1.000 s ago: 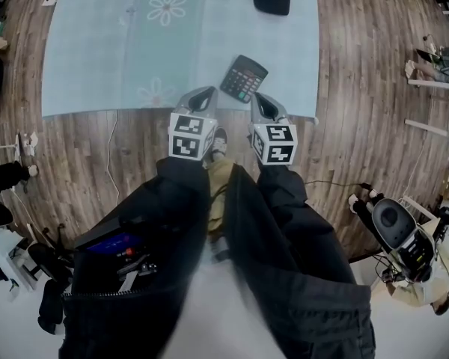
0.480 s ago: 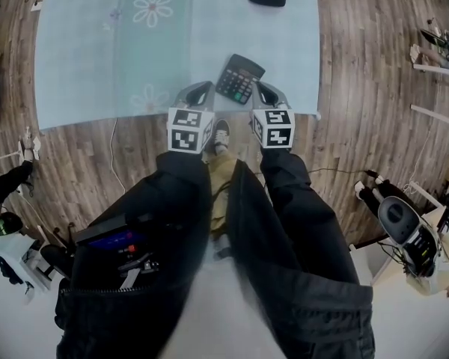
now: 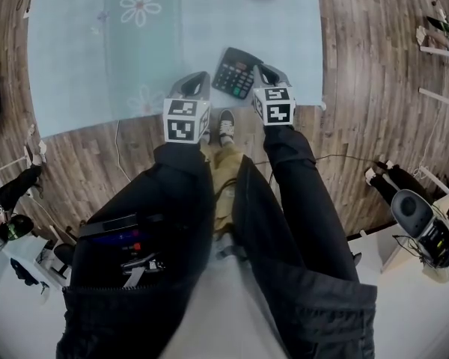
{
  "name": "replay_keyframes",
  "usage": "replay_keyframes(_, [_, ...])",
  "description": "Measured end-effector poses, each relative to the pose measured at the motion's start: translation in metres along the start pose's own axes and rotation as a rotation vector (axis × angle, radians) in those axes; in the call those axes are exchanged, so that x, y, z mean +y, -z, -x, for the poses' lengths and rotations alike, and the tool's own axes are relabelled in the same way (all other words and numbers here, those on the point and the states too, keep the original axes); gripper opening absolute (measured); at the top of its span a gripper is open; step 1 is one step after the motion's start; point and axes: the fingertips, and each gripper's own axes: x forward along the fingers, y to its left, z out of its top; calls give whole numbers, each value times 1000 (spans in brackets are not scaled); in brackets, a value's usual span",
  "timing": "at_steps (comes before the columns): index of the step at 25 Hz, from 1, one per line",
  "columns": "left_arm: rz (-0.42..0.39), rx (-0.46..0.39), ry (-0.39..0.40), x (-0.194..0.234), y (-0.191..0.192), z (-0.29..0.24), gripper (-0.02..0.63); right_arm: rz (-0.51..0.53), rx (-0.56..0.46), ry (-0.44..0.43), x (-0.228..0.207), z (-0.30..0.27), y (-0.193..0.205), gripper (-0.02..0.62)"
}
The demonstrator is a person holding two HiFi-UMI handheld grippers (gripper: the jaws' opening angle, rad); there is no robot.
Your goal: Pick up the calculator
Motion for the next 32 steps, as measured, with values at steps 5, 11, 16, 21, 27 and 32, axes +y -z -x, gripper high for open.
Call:
replay_keyframes(5, [-11, 13, 5, -3, -2, -3, 2, -1, 5, -4, -8, -8, 3, 23])
replay_keyframes(11, [-9, 20, 11, -3, -6, -5, 2, -11, -5, -24, -21, -16, -1, 73])
replay_keyframes(16, [-5, 26, 21, -2, -3, 0, 2, -13, 31, -119, -19, -30, 7, 141])
replay_keyframes(21, [9, 34, 15, 5, 4, 4, 2, -60, 54, -219, -15, -41, 11, 174])
replay_keyframes(27, [9, 42, 12, 6, 11, 7, 2, -204, 33, -324, -12, -48, 20, 172])
replay_keyframes(32, [9, 48, 13, 7, 16, 9, 2, -259, -6, -344, -11, -44, 20, 150])
